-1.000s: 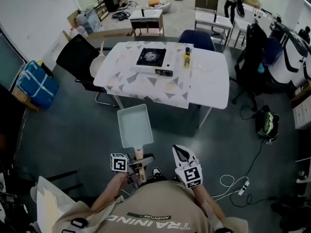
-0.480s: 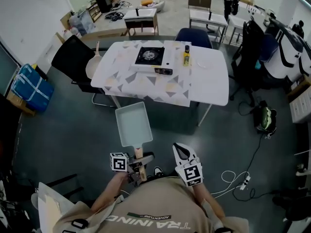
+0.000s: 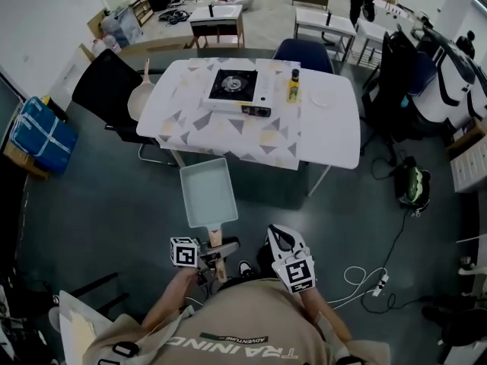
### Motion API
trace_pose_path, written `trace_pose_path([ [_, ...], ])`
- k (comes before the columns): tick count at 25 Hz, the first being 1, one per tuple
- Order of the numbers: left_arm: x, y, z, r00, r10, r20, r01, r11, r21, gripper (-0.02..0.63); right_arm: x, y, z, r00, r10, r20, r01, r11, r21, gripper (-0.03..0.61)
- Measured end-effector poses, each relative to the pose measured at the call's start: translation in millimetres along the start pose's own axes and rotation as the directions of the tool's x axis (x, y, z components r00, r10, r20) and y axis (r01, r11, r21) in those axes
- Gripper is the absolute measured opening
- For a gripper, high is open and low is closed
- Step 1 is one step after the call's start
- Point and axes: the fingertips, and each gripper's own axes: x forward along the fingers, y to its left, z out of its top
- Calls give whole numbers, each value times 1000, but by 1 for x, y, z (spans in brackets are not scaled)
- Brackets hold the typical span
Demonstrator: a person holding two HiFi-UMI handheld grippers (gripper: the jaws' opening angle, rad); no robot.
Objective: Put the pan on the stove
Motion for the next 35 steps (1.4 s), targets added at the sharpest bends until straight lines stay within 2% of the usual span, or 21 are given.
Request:
trace_pose_path([
  [6, 14, 1, 42, 999, 8, 31, -7, 1000, -16, 124, 35, -28, 5, 999, 31, 18, -32, 999, 10, 3],
  [13, 40, 13, 96, 997, 46, 66, -46, 999, -1, 124, 82, -79, 22, 995, 77, 59, -78, 997, 13, 3],
  [19, 67, 29, 127, 994, 62, 93, -64, 998, 16, 124, 112, -115, 30, 989, 126, 80, -125, 992, -10, 3],
  [26, 84, 49, 153, 990, 66, 126, -64, 998, -18, 126, 140, -138, 30, 984, 166, 68, -165, 986, -21, 3],
  [30, 88, 57, 173, 989, 56, 138, -53, 998, -20, 126, 158, -150, 27, 986, 162, 45, -161, 987, -25, 3],
  [35, 83, 70, 203, 993, 52, 106, -50, 999, -14, 126, 186, -154, 36, 991, 133, 27, -133, 991, -11, 3],
])
